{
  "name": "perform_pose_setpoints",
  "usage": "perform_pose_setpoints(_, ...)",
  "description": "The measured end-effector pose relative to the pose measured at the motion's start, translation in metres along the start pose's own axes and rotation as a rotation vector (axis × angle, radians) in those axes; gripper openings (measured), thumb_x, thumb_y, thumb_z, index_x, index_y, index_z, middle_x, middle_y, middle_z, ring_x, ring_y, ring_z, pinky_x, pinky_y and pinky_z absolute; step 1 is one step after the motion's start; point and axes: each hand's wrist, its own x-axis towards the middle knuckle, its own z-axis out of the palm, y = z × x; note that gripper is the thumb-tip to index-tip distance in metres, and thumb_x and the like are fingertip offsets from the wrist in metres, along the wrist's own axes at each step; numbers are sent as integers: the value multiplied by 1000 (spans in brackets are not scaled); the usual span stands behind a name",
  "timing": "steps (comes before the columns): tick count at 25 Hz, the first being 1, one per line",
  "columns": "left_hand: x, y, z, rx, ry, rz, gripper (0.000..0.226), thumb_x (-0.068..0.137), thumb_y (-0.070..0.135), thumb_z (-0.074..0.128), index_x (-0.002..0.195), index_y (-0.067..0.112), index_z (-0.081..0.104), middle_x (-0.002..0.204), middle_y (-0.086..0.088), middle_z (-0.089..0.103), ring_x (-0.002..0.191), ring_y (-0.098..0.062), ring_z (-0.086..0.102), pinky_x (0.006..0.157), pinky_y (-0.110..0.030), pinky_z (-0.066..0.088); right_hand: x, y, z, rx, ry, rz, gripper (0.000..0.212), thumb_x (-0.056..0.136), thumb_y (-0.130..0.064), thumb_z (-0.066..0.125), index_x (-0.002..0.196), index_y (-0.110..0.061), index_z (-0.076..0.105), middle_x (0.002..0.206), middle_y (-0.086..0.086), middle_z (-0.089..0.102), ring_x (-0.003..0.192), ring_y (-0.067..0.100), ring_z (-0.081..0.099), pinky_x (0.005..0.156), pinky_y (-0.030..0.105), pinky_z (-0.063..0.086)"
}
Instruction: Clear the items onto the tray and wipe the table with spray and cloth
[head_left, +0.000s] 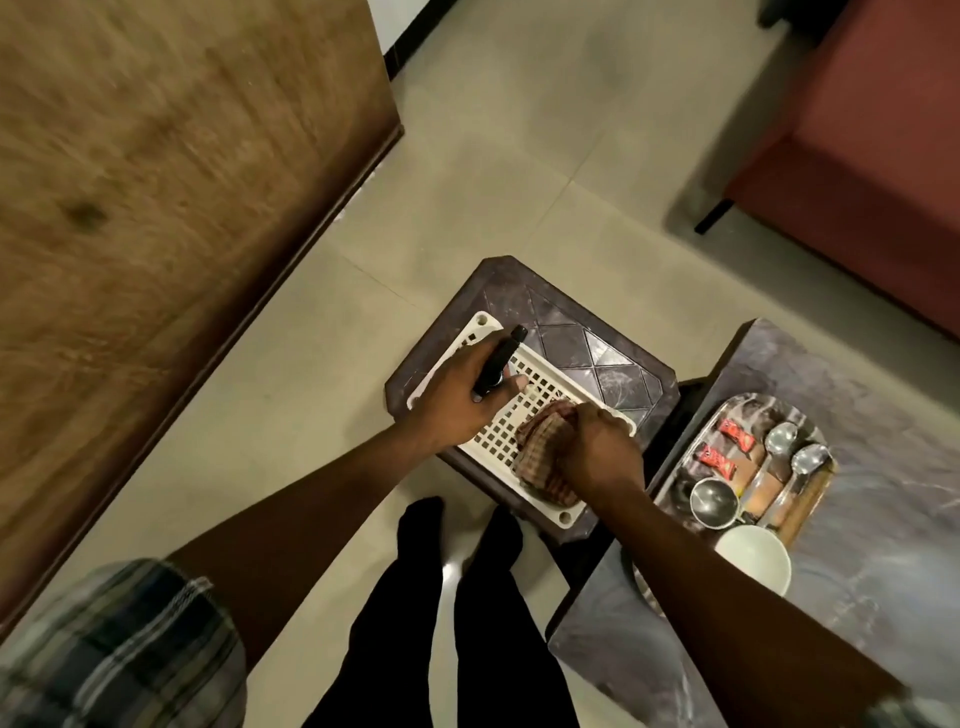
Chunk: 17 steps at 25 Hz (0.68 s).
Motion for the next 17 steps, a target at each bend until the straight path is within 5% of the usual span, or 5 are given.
perform_pose_setpoints(3,3,7,0,-17,-36,-19,47,109,45,64,152,27,57,98,6,68,93,-8,68,89,-32,56,-10,-5,-3,-7,11,8,28,88,-28,66,113,-16,71,111,12,73,111,34,68,97,44,57)
perform_pose_setpoints(7,-4,32,-6,48,-37,49,37,112,36,61,143,16,63,98,22,64,96,21,62,83,-7,47,-46,-5,-26,283,25,9,52,73,-57,67,117,-31,76,103,4,72,97,26,71,92,42,60)
perform_pose_setpoints(12,-21,85,-27,106,-76,167,25,111,50,58,130,34,64,117,14,58,106,21,58,88,-6,46,-117,-4,-49,1458,69,287,34,75,-2,73,94,-27,82,89,21,82,74,39,80,61,50,68)
perform_pose_setpoints(14,-39,128,-28,74,-163,209,15,106,68,53,117,60,60,105,23,68,98,19,63,83,-5,47,-155,3,-53,1701,164,340,45,81,19,59,105,-16,75,95,18,83,78,37,81,60,43,67)
perform_pose_setpoints(17,-73,192,-17,85,-276,352,23,103,76,51,111,57,62,105,27,70,94,18,63,84,-3,45,-218,27,-51,1958,299,332,55,83,24,55,124,-8,70,112,21,81,95,40,80,72,47,67)
